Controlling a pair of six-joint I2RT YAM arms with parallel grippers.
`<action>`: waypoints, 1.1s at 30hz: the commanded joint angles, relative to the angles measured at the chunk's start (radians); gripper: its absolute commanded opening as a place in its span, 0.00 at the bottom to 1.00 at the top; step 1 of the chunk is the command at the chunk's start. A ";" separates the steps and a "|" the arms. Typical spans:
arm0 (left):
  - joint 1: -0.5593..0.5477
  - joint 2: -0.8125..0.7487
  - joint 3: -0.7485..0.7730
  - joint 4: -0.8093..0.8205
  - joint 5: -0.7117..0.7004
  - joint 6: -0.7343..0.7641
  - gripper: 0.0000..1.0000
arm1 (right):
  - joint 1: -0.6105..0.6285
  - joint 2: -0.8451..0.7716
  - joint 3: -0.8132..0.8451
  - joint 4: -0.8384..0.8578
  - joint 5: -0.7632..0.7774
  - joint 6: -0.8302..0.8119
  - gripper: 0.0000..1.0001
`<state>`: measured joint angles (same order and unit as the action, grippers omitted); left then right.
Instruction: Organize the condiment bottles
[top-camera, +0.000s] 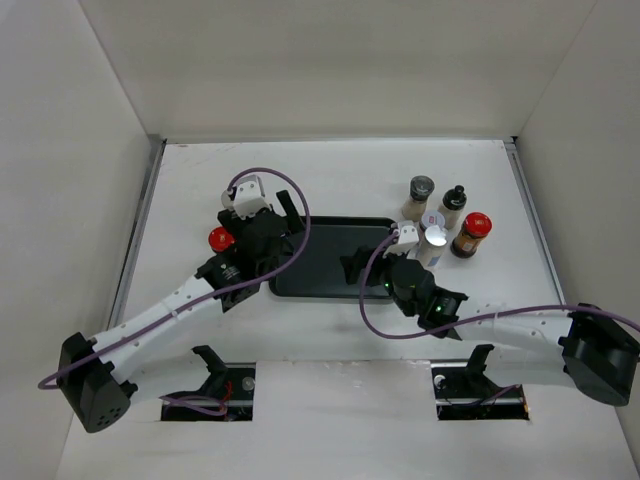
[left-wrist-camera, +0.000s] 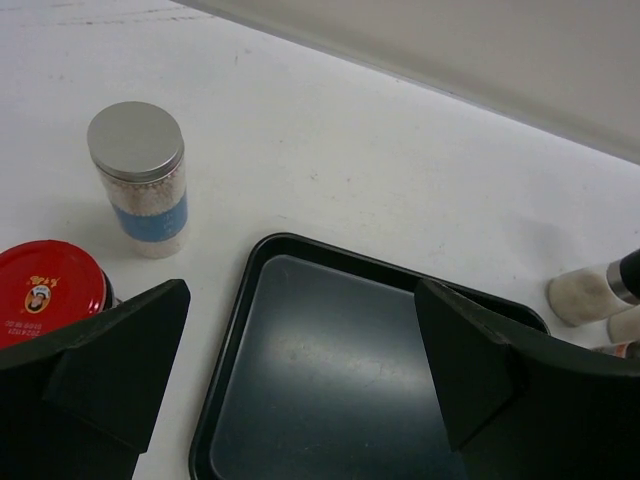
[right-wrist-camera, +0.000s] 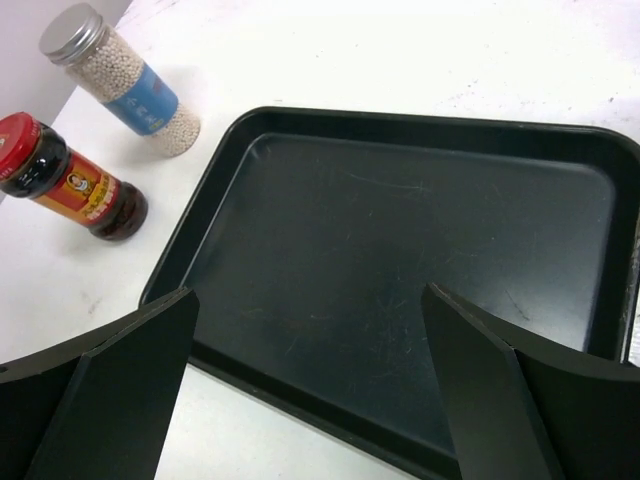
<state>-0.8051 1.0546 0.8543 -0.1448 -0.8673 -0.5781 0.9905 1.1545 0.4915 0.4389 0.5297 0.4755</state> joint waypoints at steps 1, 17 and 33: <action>-0.001 -0.027 0.055 -0.038 -0.050 0.014 1.00 | 0.023 0.008 0.047 0.052 0.004 0.009 1.00; 0.122 -0.203 -0.047 -0.049 -0.038 0.096 1.00 | 0.081 -0.029 0.010 0.150 -0.022 -0.005 0.10; 0.258 -0.076 0.006 -0.111 0.040 0.147 0.77 | -0.085 -0.157 -0.048 0.020 0.024 0.120 0.23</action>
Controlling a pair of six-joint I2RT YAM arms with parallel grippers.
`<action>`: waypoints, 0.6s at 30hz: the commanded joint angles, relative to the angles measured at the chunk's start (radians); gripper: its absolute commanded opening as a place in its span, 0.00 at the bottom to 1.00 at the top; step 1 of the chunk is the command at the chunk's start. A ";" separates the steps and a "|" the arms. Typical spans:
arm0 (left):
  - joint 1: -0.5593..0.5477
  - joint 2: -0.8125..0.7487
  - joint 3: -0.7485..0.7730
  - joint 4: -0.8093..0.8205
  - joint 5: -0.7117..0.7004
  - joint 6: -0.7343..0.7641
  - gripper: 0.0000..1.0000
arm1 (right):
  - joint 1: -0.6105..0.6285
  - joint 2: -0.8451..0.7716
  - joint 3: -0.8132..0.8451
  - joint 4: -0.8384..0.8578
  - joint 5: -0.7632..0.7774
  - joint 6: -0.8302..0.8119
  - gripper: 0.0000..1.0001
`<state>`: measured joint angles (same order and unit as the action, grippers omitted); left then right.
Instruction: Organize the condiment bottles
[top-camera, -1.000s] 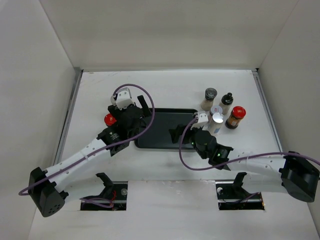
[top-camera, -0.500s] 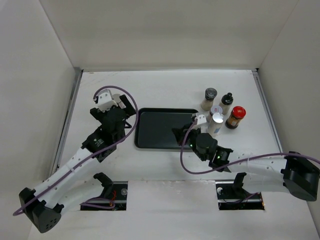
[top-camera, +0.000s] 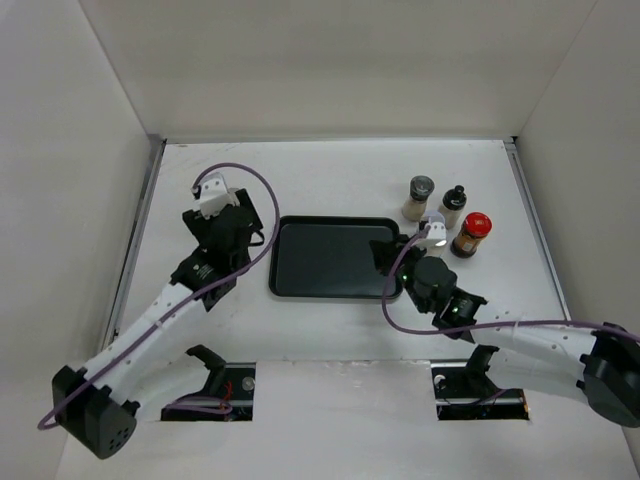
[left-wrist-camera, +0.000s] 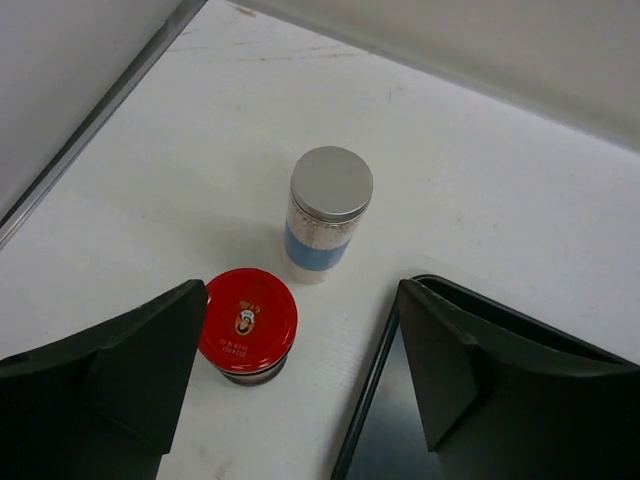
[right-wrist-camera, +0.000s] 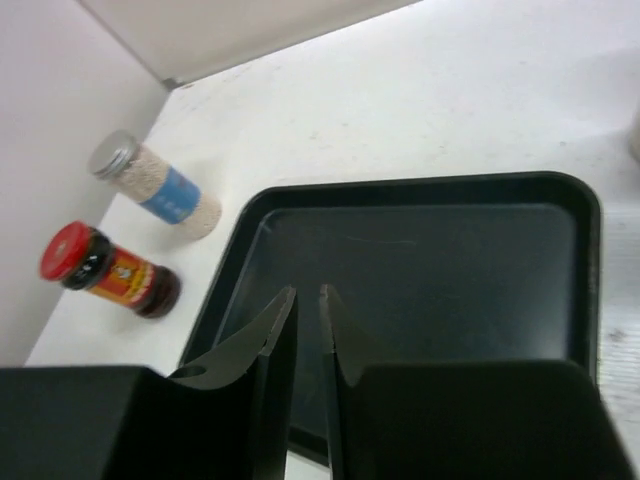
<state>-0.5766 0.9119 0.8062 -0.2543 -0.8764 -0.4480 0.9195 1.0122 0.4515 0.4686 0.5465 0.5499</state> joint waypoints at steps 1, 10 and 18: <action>0.043 0.091 0.063 -0.003 0.065 0.017 0.78 | -0.020 -0.009 -0.010 -0.004 0.006 0.045 0.27; 0.142 0.042 -0.081 -0.030 0.054 -0.049 0.87 | -0.029 0.068 -0.004 0.039 -0.060 0.044 0.66; 0.180 0.113 -0.134 0.007 0.140 -0.069 0.88 | -0.024 0.124 0.013 0.051 -0.092 0.041 0.71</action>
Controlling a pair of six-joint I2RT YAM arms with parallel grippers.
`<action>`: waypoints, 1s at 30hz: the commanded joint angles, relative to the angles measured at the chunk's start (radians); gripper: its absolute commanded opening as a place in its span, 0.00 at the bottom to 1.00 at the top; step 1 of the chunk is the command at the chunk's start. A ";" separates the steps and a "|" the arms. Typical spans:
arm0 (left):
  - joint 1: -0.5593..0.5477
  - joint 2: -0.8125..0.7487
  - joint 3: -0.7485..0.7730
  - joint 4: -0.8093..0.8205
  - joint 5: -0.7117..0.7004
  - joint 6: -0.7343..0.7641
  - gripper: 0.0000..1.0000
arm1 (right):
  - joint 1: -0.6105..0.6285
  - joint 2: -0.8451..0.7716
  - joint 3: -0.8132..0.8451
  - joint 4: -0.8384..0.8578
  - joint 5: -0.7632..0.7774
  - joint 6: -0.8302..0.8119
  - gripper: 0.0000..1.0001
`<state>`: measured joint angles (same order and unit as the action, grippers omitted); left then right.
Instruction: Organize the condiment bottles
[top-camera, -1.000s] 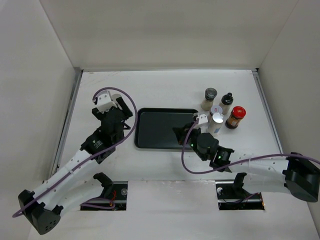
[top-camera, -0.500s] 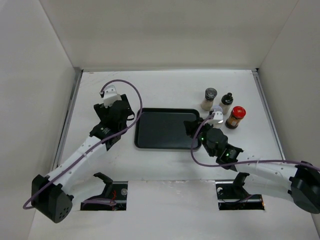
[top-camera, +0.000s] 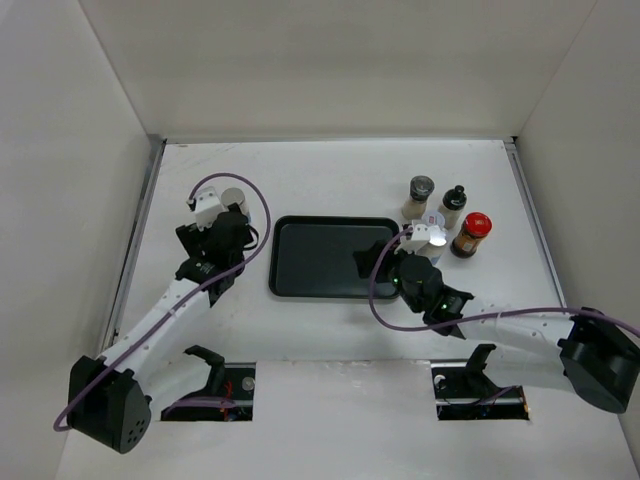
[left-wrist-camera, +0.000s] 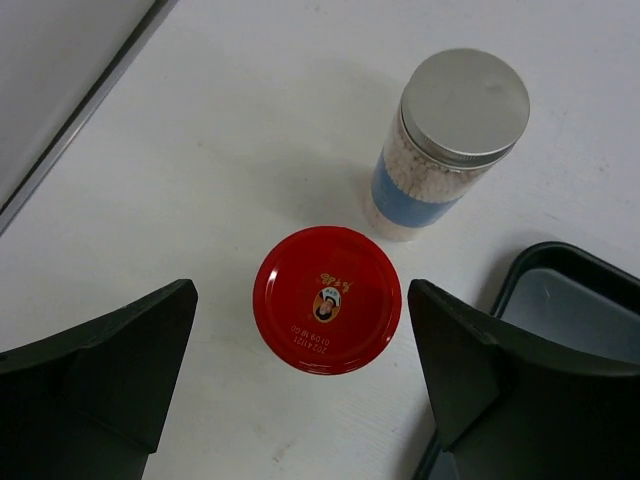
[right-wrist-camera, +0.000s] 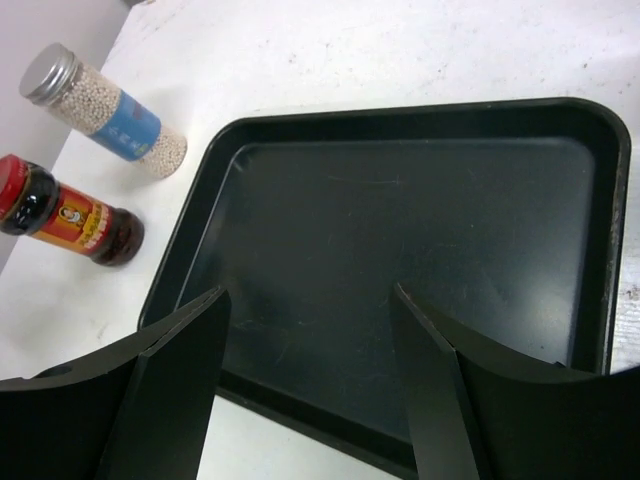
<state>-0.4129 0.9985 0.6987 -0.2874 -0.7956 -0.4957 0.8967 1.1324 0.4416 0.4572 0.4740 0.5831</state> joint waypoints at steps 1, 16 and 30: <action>0.027 0.037 -0.037 0.063 0.087 -0.021 0.88 | -0.002 0.004 0.026 0.061 -0.020 0.004 0.71; 0.096 0.108 -0.090 0.209 0.191 -0.035 0.52 | -0.002 0.041 0.034 0.089 -0.037 -0.008 0.72; -0.175 -0.074 0.096 0.114 0.088 -0.006 0.34 | -0.002 0.015 0.013 0.120 -0.028 -0.008 0.73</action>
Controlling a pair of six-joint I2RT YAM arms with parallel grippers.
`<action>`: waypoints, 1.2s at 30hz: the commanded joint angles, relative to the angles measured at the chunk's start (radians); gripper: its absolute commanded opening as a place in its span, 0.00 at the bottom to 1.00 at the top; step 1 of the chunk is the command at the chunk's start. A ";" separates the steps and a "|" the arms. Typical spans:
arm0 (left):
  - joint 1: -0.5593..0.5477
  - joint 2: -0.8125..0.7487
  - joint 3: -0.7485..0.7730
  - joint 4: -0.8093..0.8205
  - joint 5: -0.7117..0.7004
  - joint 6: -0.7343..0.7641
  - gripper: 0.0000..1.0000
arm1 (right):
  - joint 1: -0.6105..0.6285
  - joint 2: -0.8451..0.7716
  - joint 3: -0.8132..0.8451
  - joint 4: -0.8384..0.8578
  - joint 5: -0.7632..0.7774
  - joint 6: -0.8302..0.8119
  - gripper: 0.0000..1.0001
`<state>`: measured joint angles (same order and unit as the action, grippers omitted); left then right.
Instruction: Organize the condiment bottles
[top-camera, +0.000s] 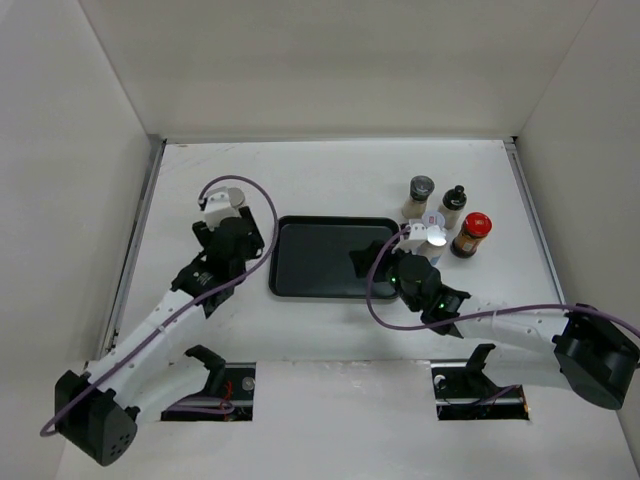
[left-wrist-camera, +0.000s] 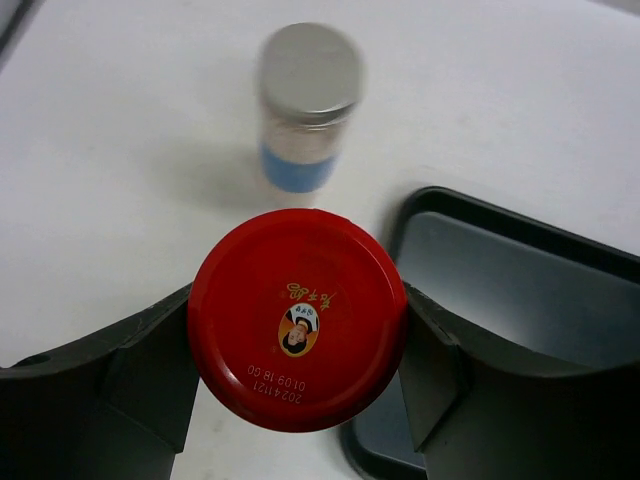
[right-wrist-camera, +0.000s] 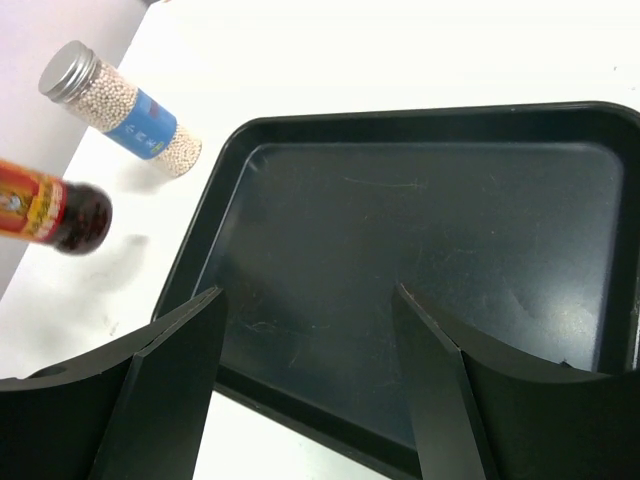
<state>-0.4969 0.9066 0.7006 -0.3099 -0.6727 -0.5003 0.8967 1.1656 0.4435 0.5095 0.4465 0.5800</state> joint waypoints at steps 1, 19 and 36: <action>-0.125 0.049 0.103 0.164 -0.039 -0.003 0.34 | -0.002 -0.023 0.005 0.075 0.004 -0.006 0.73; -0.122 0.563 0.272 0.502 0.074 0.086 0.35 | -0.018 -0.044 -0.011 0.064 0.008 -0.003 0.73; -0.186 0.421 0.169 0.586 0.053 0.085 0.90 | -0.018 -0.066 0.001 0.043 0.001 -0.063 0.26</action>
<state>-0.6609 1.4300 0.8860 0.1852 -0.5980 -0.4221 0.8829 1.1355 0.4290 0.5255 0.4473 0.5411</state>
